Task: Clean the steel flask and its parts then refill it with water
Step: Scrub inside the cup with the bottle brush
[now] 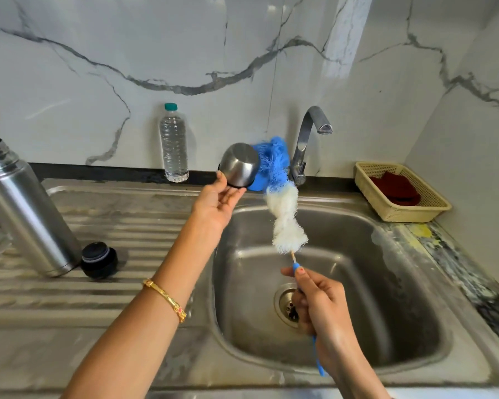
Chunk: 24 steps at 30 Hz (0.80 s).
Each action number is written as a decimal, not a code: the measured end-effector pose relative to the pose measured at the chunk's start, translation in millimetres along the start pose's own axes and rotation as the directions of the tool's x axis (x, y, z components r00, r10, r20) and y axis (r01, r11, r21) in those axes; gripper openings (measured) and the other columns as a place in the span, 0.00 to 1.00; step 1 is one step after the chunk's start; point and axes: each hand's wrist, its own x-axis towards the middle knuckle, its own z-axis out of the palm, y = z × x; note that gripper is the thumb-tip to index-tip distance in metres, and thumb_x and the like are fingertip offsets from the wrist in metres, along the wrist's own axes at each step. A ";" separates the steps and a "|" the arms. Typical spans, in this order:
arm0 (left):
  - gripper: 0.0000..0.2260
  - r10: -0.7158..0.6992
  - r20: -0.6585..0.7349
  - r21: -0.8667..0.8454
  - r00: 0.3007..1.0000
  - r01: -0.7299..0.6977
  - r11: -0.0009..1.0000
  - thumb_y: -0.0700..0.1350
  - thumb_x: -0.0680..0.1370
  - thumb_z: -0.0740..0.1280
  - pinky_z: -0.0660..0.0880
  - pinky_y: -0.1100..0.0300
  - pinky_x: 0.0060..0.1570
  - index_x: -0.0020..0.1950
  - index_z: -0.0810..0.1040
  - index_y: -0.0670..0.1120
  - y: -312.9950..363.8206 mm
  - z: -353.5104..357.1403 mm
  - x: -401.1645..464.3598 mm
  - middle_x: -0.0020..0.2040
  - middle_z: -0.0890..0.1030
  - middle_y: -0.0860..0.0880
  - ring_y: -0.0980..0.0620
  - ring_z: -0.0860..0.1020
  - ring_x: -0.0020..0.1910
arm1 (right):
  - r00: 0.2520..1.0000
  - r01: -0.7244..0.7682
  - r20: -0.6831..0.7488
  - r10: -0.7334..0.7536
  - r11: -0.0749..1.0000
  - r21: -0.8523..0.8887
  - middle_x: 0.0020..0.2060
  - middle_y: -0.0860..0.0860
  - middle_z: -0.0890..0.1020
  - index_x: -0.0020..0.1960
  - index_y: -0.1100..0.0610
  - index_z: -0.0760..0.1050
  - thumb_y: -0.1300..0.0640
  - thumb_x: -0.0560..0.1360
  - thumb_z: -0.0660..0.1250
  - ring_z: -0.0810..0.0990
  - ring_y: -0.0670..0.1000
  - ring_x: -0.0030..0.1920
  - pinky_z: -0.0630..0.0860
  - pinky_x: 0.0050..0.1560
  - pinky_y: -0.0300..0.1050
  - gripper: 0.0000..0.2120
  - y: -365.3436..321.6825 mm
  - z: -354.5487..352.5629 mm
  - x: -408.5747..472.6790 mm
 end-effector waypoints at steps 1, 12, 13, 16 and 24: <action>0.08 -0.012 -0.015 -0.037 1.000 0.012 0.999 0.39 0.79 0.61 0.68 0.54 0.63 0.40 0.71 0.39 -1.4 -1.1 1.7 0.58 0.77 0.40 0.45 0.72 0.65 | 0.999 0.050 0.000 -0.050 0.998 -0.050 0.19 0.45 0.64 0.45 0.60 0.79 0.57 0.79 0.59 0.56 0.42 0.18 0.53 0.18 0.32 0.12 1.1 -0.4 -0.5; 0.05 0.111 -0.132 0.042 0.985 -0.107 0.993 0.36 0.76 0.66 0.79 0.57 0.42 0.40 0.72 0.40 1.4 2.1 13.9 0.43 0.80 0.43 0.51 0.81 0.37 | 0.899 0.399 0.016 -0.438 0.803 -0.443 0.21 0.49 0.63 0.40 0.60 0.80 0.53 0.77 0.63 0.61 0.44 0.26 0.60 0.27 0.38 0.13 12.7 -11.1 2.8; 0.06 0.133 -0.153 0.057 0.979 -0.126 0.990 0.35 0.75 0.66 0.79 0.60 0.35 0.39 0.73 0.41 2.5 1.8 13.7 0.36 0.81 0.45 0.54 0.80 0.28 | 0.873 0.441 0.038 -0.486 0.755 -0.486 0.22 0.51 0.65 0.42 0.59 0.79 0.51 0.76 0.63 0.62 0.43 0.26 0.62 0.28 0.40 0.13 17.5 -9.9 -2.8; 0.08 0.207 -0.176 0.144 0.962 -0.183 0.973 0.33 0.73 0.68 0.76 0.65 0.24 0.36 0.74 0.42 2.7 1.3 10.4 0.22 0.78 0.51 0.57 0.76 0.20 | 0.849 0.464 0.036 -0.527 0.710 -0.530 0.22 0.49 0.67 0.41 0.56 0.78 0.57 0.76 0.64 0.63 0.46 0.27 0.62 0.29 0.39 0.07 19.5 -7.0 -4.7; 0.07 0.329 -0.139 0.281 0.934 -0.282 0.918 0.35 0.73 0.69 0.77 0.66 0.30 0.37 0.76 0.43 7.2 2.8 0.6 0.23 0.79 0.55 0.59 0.78 0.24 | 0.838 0.451 -0.001 -0.546 0.692 -0.563 0.20 0.47 0.68 0.41 0.58 0.80 0.55 0.77 0.62 0.63 0.47 0.26 0.61 0.28 0.37 0.12 19.8 -6.0 -1.5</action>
